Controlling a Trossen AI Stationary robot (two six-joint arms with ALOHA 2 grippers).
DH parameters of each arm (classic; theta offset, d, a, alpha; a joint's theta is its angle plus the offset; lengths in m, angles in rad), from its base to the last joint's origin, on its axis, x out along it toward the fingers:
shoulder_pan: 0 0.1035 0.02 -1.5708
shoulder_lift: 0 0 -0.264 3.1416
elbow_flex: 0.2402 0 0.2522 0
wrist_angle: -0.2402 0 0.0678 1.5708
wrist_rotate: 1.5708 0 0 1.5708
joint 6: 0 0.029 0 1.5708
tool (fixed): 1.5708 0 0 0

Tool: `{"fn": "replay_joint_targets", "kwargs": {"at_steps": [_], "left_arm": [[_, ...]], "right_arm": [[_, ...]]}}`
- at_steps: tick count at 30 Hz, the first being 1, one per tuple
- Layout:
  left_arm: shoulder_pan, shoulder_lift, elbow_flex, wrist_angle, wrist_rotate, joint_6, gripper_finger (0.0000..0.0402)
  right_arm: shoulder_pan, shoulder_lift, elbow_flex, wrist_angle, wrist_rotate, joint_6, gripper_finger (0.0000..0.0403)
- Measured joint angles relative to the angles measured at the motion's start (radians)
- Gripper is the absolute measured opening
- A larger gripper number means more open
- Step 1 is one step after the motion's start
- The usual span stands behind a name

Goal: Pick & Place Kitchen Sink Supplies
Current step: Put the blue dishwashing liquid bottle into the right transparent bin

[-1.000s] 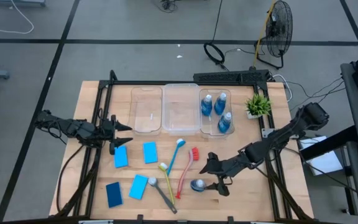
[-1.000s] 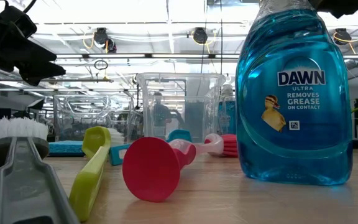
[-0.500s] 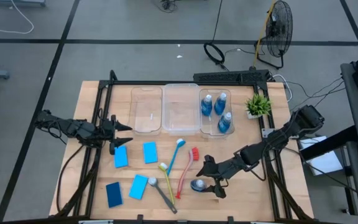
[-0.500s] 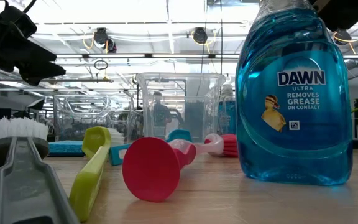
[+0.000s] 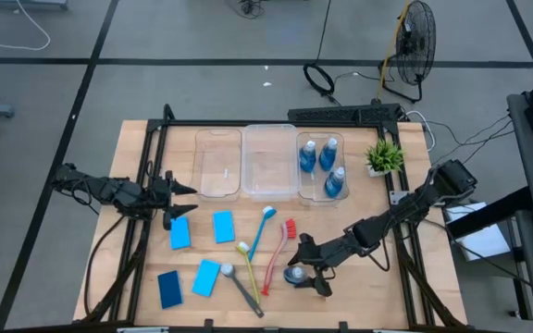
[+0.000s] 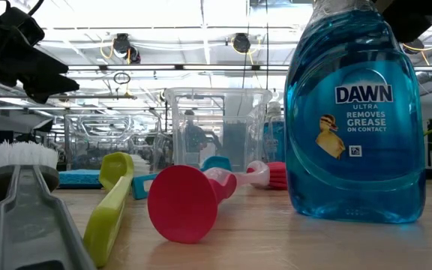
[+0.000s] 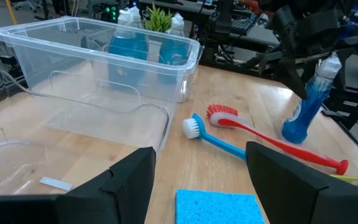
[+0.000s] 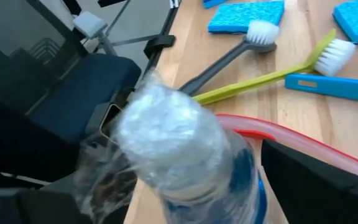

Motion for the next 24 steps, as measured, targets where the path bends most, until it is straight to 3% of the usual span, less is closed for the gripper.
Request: {"fn": "replay_joint_targets", "kwargs": {"at_steps": [5, 13, 24], "left_arm": [[0.0, 0.0, 0.0, 0.0, 0.0, 0.0, 0.0253], [0.0, 0.0, 0.0, 0.0, 0.0, 0.005, 0.0253], [0.0, 0.0, 0.0, 0.0, 0.0, 0.003, 0.0253]], "right_arm": [[-0.001, 0.0, 0.0, 0.0, 0.003, -0.002, 0.0267], [-0.002, 0.0, 0.001, 0.001, 0.034, -0.008, 0.0154], [-0.016, -0.019, 0.0, -0.016, 0.076, -0.01, 0.0148]]}}
